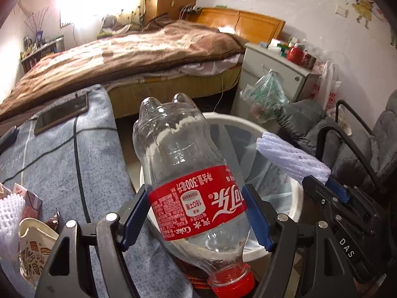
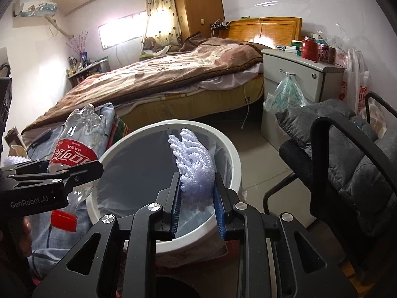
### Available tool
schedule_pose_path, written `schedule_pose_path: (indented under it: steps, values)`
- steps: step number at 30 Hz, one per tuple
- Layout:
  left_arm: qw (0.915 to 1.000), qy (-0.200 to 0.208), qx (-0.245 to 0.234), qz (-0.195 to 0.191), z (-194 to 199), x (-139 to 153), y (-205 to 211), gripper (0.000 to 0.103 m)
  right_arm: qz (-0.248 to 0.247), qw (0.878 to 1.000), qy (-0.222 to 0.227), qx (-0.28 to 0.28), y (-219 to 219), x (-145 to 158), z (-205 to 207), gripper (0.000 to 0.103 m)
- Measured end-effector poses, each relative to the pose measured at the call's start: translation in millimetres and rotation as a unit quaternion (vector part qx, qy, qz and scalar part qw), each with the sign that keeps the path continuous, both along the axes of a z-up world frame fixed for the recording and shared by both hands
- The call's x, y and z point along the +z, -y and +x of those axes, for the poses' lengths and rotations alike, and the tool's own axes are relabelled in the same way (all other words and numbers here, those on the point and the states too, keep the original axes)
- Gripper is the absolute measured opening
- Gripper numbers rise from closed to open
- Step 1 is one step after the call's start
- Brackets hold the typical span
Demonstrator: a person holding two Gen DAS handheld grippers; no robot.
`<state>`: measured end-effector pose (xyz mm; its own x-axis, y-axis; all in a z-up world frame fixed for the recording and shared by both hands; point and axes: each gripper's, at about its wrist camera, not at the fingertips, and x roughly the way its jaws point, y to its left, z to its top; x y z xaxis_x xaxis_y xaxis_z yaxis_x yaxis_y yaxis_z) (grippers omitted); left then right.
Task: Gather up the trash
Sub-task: 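Open both grippers over the white bin, dropping the bottle and foam net, then move both open tools back over the trash on the mattress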
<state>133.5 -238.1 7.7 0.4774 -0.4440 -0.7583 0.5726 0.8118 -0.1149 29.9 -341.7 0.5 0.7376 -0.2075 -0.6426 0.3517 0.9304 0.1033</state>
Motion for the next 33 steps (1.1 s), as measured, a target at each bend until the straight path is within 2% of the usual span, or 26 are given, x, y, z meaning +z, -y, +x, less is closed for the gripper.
schedule_pose_path:
  steps: [2,5,10,20,33]
  values:
    - [1.0000,-0.005,0.002,0.000,3.1,-2.9,0.5,0.076,0.000,1.000,-0.008,0.006,0.0,-2.3,3.1,0.029]
    - [0.9999,0.004,0.008,0.005,4.5,-3.4,-0.9,0.082,-0.002,1.000,-0.011,0.014,-1.0,-3.2,2.4,0.034]
    - [0.9999,0.001,0.011,-0.007,6.7,-0.8,-7.1,0.085,0.005,1.000,-0.008,0.008,0.4,-2.5,-1.6,0.055]
    - [0.9993,0.016,0.025,-0.021,0.0,10.4,-27.4,0.085,0.005,1.000,-0.003,0.001,-6.1,2.7,-1.5,0.055]
    - [0.9971,0.051,0.052,-0.023,-25.5,27.5,-72.3,0.085,0.000,1.000,0.025,0.018,-34.2,18.0,-9.5,0.055]
